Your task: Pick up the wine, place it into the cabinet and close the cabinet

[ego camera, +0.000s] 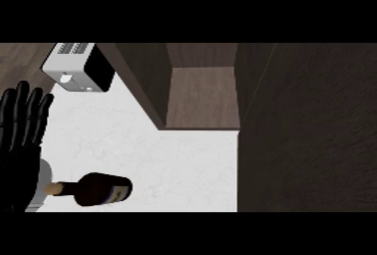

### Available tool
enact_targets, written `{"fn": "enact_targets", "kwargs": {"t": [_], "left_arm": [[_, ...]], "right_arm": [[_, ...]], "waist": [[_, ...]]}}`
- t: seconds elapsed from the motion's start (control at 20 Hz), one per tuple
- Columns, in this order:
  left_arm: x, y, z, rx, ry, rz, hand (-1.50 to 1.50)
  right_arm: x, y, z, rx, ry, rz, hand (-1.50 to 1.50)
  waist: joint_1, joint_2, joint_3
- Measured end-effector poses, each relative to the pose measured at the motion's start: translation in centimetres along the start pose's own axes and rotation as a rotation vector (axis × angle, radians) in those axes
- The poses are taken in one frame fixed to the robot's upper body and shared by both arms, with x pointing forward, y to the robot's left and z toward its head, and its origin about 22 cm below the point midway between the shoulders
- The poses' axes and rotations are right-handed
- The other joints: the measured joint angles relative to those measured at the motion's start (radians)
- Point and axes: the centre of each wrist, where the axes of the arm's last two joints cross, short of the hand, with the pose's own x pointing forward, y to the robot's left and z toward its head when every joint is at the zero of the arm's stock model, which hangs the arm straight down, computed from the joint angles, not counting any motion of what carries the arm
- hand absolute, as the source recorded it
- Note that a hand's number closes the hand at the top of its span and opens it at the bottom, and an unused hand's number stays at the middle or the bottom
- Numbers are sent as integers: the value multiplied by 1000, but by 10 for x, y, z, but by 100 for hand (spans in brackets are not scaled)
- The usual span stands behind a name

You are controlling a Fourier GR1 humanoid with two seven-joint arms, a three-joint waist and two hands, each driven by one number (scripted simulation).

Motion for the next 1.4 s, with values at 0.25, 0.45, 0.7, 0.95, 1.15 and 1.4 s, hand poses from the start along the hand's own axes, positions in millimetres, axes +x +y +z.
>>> {"fn": "enact_targets", "kwargs": {"t": [0.25, 0.45, 0.7, 0.95, 1.15, 1.4], "left_arm": [[18, 9, 26, -60, -24, 9, -150], [28, 9, 53, -85, 35, 156, -150], [42, 12, 75, -81, 121, 236, -150], [43, 10, 90, -85, 208, 253, -150], [44, 10, 94, -79, 246, 257, -150], [46, 7, 94, -65, 291, 262, -150]], "right_arm": [[7, -4, 15, -8, 13, 5, -150], [20, 2, 26, 87, 49, -18, -150], [54, 2, 30, 172, 78, -40, -150], [75, 6, 26, 194, 88, -35, -150], [84, 9, 15, 189, 100, -31, -150], [93, 14, 7, 188, 116, -38, -150]], "waist": [[-10, -4, -45], [-7, -7, -57], [-12, -5, -61], [-10, -5, -62], [-8, -4, -63], [-11, -5, -62]]}}
